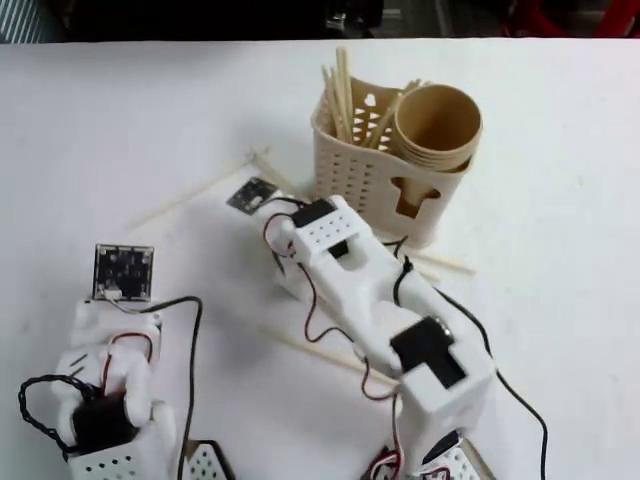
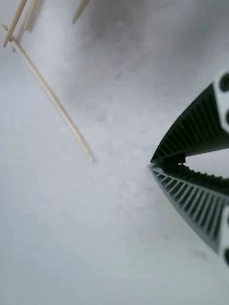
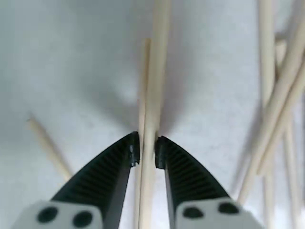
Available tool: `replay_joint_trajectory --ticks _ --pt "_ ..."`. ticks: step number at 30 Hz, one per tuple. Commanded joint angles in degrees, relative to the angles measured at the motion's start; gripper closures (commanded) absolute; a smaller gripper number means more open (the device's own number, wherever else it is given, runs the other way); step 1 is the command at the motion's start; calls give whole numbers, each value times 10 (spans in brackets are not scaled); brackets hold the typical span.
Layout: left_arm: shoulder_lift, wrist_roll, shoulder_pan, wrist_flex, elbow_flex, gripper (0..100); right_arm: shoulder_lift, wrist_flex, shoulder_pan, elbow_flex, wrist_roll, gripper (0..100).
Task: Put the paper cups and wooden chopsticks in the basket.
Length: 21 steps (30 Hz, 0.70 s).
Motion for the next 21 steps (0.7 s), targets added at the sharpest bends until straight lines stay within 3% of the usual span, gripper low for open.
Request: replay_joint_trajectory --ticks 1,14,21 --pt "-5 -4 -4 -12 -3 976 -92 20 -1 -4 4 981" --pt "-5 -4 -4 -12 -3 976 -302 34 0 -12 0 981" --pt "-5 -4 -4 -12 -3 976 -385 35 0 -102 -1 981"
